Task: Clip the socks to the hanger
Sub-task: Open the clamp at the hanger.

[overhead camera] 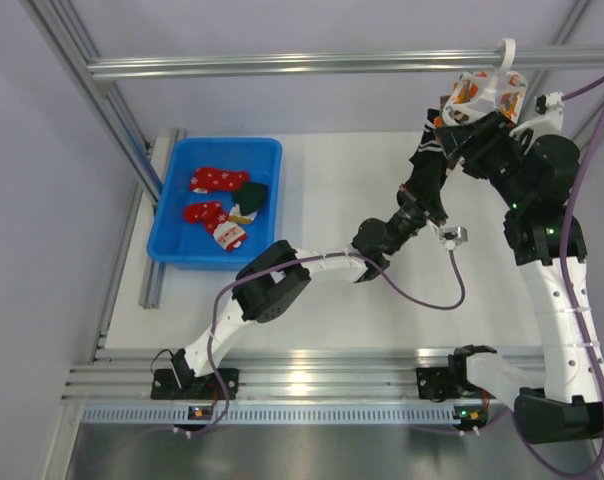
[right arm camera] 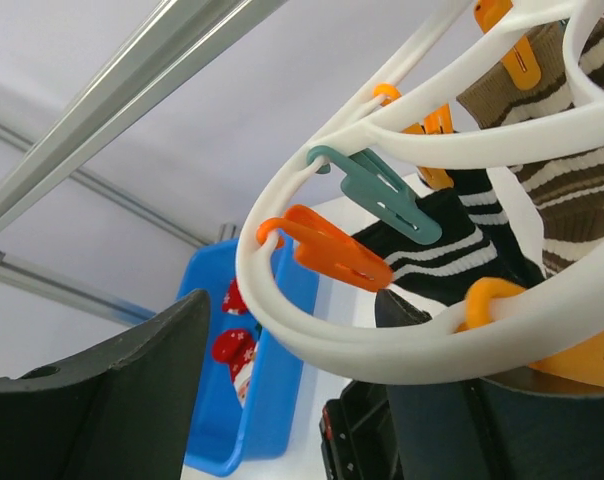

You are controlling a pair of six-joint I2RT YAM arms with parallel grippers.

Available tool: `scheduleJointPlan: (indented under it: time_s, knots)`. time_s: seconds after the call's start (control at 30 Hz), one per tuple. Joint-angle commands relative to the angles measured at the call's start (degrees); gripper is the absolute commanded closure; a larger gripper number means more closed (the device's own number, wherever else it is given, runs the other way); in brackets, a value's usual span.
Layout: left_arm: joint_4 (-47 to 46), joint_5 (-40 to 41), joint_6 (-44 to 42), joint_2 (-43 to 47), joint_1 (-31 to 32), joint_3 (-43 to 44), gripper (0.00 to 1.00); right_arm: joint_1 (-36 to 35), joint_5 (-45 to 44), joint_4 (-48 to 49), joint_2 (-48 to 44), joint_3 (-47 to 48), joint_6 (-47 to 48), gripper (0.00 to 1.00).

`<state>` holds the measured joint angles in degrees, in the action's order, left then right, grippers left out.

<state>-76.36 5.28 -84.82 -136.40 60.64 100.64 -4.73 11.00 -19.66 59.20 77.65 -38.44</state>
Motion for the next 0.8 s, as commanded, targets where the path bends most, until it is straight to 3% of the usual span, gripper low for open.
scheduleJointPlan:
  time_s: [0.0,0.13,0.23,0.4,0.47,0.57,0.7,0.73,0.77]
  knots:
    - [-7.8,-1.9,-1.7,0.7,0.2,0.6,1.00,-1.5,-2.0,5.0,0.8,1.4,1.4,0.34]
    - [-9.0,0.2,1.6,1.9,0.2,-0.4,1.00,-1.7,-2.4,7.2,0.7,0.6,3.4,0.40]
    - [-9.8,3.2,8.2,4.5,0.2,-3.7,0.91,-1.6,-2.4,6.7,0.7,1.1,5.2,0.40]
    - [-3.1,3.6,26.7,19.3,-0.1,-20.3,0.58,-1.6,-3.1,5.8,-0.8,1.6,7.8,0.40]
    - [1.0,2.0,37.9,26.3,-0.9,-26.7,0.51,-1.6,-3.3,5.6,-1.4,1.7,8.2,0.40]
    - [13.3,-6.7,56.6,34.5,-4.0,-30.7,0.41,-1.6,-2.8,5.6,-2.0,1.8,8.3,0.40]
    - [30.4,-22.5,81.3,36.8,-10.9,-25.3,0.39,-1.5,-2.4,4.7,-2.3,2.2,8.4,0.38]
    - [30.0,-32.7,93.3,35.5,-14.5,-22.4,0.37,-1.5,-2.2,4.1,-2.4,2.3,8.5,0.37]
    - [28.8,-37.0,99.2,34.3,-15.8,-20.9,0.37,-1.5,-2.2,3.8,-2.7,2.5,8.6,0.37]
